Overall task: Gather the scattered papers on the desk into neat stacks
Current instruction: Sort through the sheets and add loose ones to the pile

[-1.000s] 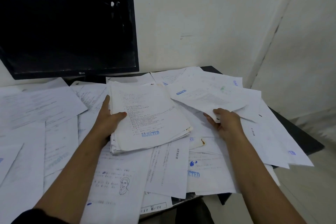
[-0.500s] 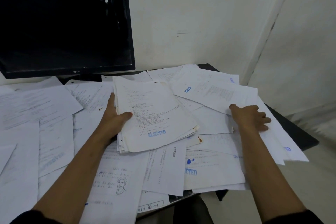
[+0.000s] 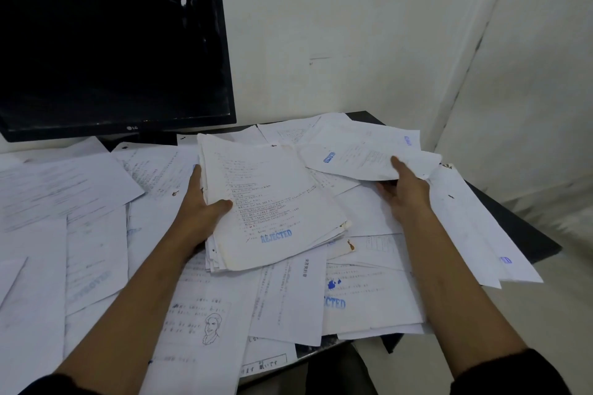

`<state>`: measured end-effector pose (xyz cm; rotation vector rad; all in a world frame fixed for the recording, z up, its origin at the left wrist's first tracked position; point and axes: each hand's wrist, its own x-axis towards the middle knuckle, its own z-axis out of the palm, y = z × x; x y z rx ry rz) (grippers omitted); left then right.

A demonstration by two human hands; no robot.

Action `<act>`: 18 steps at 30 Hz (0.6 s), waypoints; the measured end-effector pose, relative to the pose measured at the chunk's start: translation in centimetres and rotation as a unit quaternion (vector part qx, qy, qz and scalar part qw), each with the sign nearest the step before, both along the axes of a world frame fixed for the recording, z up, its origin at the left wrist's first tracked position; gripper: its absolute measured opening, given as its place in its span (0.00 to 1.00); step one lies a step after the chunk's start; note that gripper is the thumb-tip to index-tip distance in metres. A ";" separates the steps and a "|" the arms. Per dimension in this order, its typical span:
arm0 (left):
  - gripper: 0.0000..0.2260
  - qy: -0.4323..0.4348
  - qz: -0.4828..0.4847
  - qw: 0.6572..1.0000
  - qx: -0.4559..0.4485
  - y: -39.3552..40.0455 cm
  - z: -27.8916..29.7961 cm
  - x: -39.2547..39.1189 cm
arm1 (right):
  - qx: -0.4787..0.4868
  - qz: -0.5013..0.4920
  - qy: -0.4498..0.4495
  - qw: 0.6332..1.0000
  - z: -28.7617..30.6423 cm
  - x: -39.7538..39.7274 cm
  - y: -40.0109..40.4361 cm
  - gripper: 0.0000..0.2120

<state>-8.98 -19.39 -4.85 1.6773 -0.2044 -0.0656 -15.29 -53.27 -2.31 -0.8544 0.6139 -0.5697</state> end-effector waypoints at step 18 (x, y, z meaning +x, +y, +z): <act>0.34 0.029 -0.021 0.999 -0.017 0.7 -0.3 0.8 | 0.043 -0.048 -0.088 0.994 -0.1 0.3 0.7 0.14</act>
